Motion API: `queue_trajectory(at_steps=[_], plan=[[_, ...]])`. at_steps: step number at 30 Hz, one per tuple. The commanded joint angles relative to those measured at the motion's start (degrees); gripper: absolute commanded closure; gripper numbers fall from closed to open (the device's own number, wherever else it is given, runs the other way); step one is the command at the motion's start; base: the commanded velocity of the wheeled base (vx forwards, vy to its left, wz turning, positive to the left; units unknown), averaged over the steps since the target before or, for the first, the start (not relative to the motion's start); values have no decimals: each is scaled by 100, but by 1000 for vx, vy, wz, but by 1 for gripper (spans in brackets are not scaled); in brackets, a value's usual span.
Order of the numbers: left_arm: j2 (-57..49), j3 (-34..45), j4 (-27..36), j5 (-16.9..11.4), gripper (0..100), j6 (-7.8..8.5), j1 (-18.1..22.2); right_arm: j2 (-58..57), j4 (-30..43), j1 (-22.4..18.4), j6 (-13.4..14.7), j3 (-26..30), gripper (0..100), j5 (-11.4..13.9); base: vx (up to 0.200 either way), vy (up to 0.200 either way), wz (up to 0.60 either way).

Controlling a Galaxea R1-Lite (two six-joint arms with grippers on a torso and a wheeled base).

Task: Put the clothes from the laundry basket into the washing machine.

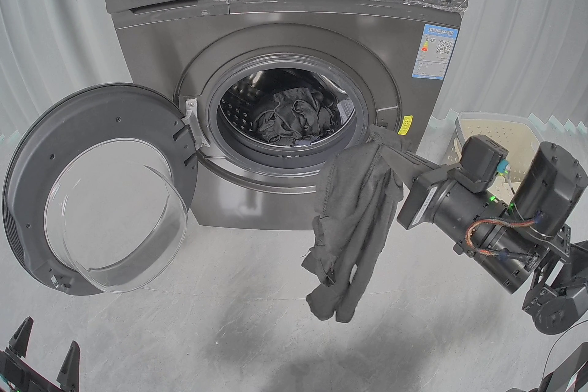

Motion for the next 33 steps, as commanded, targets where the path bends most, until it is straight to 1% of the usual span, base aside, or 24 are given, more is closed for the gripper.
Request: queue_trajectory(at_steps=[1, 3, 5, 7, 8, 9, 10, 11, 12, 13, 14, 15, 17, 18, 19, 20, 23, 24, 25, 27, 28, 29, 32, 33], plan=[[-104, 92, -7, -11, 0, 100, 10, 332, -2, 173, 13, -261, 100, -23, 0, 0, 0], [-104, 92, -16, -64, 0, 267, 10, 455, -20, 191, -14, -296, 100, -23, 0, 0, 0], [-104, 92, -16, -107, 0, 302, 10, 534, -20, 234, -14, -357, 100, -23, 0, 0, 0], [-104, -92, -147, -257, 0, 170, 19, 649, -73, 322, 4, -533, 100, -23, 0, 0, 0], [-104, -136, -174, -266, 0, 161, 19, 657, -73, 331, 4, -542, 100, -23, 0, 0, 0], [46, -892, -350, -441, 0, -32, 80, 763, -178, 331, 4, -700, 100, -41, 0, 0, 0], [46, -892, -350, -441, 0, -32, 80, 763, -178, 331, 4, -700, 100, -41, 0, 0, 0], [459, -1463, -279, -670, 0, -58, 45, 912, -292, 331, 4, -946, 100, -93, 0, 0, 0], [608, -1525, -235, -775, 0, -32, 36, 1000, -363, 331, 4, -1078, 100, -111, 0, 0, 0], [837, -1560, -227, -907, 0, 30, 36, 1106, -442, 331, -5, -1227, 100, -111, 0, 0, 0], [837, -1560, -227, -907, 0, 30, 36, 1106, -442, 331, -5, -1227, 100, -111, 0, 0, 0], [1417, -1481, -288, -1206, 0, 161, 36, 1273, -574, 331, -22, -1438, 100, -120, 0, 0, 0], [1760, -1437, -350, -1408, 0, 232, 19, 1361, -626, 331, -22, -1553, 100, -120, 0, 0, 0], [2173, -1393, -517, -1637, 0, 284, 19, 1431, -653, 331, -22, -1640, 100, -129, 0, 0, 0], [2217, -1393, -543, -1654, 0, 284, 19, 1448, -653, 331, -14, -1658, 100, -137, 0, 0, 0], [2735, -1375, -903, -1936, 0, 320, 1, 1501, -723, 340, -22, -1755, 100, -164, 0, 0, 0], [3526, -1358, -1545, -2401, 0, 337, -52, 1589, -802, 331, -31, -1843, 100, -164, 0, 0, 0], [3790, -1358, -1729, -2498, 0, 337, -122, 1607, -811, 331, -22, -1851, 100, -164, 0, 0, 0], [3860, -1367, -1782, -2524, 0, 337, -148, 1615, -811, 331, -22, -1851, 100, -164, 0, 0, 0], [4449, -1384, -2186, -2533, 0, 328, -430, 1651, -820, 331, -22, -1860, 100, -164, 0, 0, 0], [4475, -1384, -2213, -2533, 0, 328, -447, 1659, -820, 331, -22, -1860, 100, -164, 0, 0, 0], [4880, -1384, -2529, -2516, 0, 293, -676, 1677, -872, 331, -22, -1869, 100, -164, 0, 0, 0], [5363, -1384, -2881, -2472, 0, 267, -896, 1712, -872, 322, -31, -1869, 100, -173, 0, 0, 0], [5671, -1384, -3109, -2437, 0, 249, -1001, 1747, -881, 322, -31, -1869, 100, -173, 0, 0, 0]])
